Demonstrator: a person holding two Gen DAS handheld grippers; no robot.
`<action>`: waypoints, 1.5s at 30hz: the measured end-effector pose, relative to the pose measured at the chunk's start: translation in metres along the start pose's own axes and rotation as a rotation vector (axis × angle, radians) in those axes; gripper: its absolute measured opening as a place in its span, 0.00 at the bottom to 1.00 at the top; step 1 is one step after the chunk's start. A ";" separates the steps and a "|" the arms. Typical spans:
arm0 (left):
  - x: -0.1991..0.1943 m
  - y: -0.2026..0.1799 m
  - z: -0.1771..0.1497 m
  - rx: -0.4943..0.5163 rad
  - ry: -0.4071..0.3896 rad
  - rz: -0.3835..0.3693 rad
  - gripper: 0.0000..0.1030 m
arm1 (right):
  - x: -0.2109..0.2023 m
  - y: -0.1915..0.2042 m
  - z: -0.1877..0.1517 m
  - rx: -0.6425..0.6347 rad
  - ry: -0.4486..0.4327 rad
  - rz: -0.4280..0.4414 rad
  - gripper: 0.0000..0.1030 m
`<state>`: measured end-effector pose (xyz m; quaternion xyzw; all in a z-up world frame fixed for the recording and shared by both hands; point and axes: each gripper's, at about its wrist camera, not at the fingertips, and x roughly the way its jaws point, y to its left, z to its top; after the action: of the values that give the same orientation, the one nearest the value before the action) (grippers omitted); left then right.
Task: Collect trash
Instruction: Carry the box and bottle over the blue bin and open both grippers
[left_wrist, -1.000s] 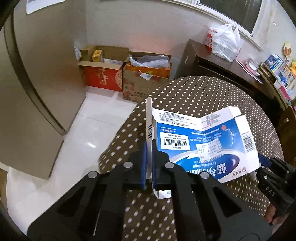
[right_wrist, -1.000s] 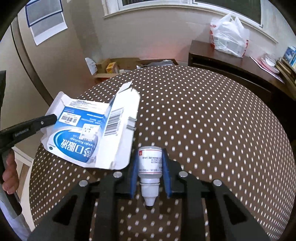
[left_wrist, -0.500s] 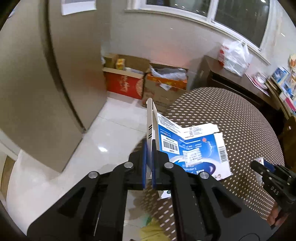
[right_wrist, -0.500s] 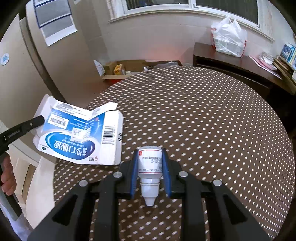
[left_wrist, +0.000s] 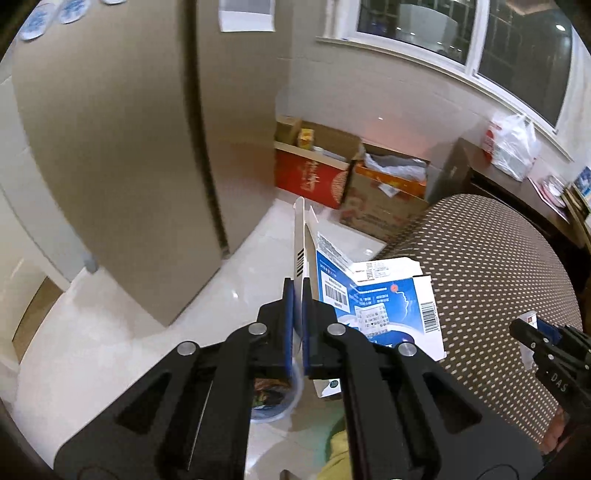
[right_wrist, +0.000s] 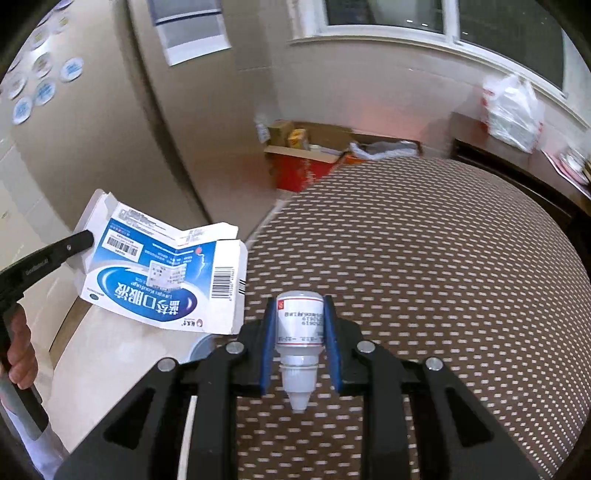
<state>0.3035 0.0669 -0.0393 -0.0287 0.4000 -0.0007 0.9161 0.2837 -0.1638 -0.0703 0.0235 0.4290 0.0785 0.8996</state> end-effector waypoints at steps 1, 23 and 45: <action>-0.004 0.007 -0.002 0.001 -0.003 0.012 0.03 | 0.001 0.009 0.000 -0.012 0.002 0.010 0.23; 0.032 0.076 -0.058 0.004 0.138 0.139 0.13 | 0.068 0.149 -0.013 -0.168 0.150 0.163 0.23; 0.029 0.113 -0.126 -0.076 0.201 0.156 0.51 | 0.110 0.192 -0.039 -0.211 0.230 0.207 0.65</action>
<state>0.2288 0.1722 -0.1517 -0.0318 0.4906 0.0829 0.8668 0.2983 0.0424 -0.1584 -0.0364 0.5138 0.2173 0.8292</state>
